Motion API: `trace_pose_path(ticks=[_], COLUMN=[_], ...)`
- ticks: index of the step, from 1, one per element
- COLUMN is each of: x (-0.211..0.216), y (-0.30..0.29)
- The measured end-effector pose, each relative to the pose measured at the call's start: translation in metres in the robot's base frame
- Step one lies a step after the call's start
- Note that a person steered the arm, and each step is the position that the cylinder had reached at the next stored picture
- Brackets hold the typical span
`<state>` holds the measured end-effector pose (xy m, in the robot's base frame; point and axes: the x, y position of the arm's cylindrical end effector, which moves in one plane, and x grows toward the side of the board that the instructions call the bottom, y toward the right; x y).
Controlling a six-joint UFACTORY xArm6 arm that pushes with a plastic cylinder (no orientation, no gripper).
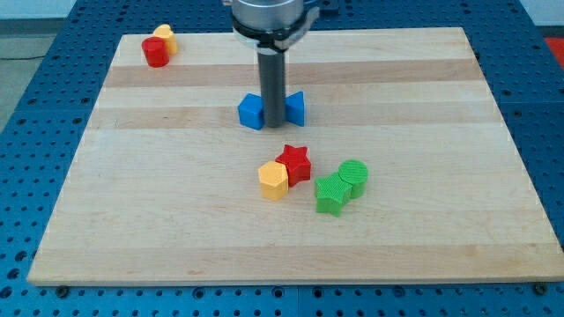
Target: Move the blue cube to the bottom of the red circle
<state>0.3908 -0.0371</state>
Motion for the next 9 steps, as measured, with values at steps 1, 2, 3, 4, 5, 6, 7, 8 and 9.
trace_pose_path(ticks=[1,2,3,4,5,6,7,8,9], x=[-0.017,-0.024,-0.024,-0.025,-0.034,-0.046,-0.055,-0.058,-0.061], y=[-0.027,-0.061,-0.093,-0.120,-0.123,-0.135,-0.152,-0.162,-0.167])
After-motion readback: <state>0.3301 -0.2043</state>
